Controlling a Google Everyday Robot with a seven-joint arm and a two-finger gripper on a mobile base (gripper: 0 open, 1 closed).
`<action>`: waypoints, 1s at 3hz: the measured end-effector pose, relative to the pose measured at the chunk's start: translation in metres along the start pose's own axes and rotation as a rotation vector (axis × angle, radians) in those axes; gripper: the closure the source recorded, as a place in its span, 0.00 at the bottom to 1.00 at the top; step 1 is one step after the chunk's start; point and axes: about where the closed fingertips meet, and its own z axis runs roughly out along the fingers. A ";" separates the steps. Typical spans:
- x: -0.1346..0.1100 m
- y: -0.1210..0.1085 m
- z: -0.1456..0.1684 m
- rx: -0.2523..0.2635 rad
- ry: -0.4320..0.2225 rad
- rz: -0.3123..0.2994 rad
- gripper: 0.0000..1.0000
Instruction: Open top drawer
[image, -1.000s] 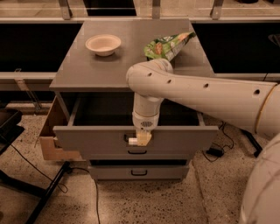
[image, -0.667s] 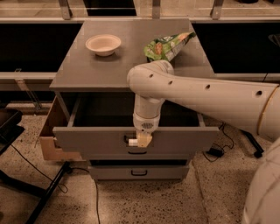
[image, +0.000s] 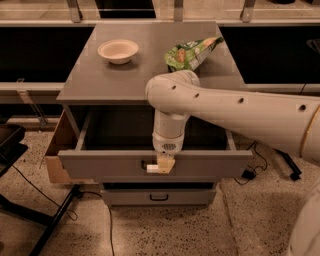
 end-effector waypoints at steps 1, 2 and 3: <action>0.000 0.018 0.001 -0.043 0.014 0.011 1.00; 0.000 0.037 0.001 -0.082 0.027 0.027 1.00; 0.001 0.052 0.001 -0.112 0.039 0.039 1.00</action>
Offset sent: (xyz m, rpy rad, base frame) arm -0.4008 -0.0202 0.1286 -0.3489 0.8458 -0.2246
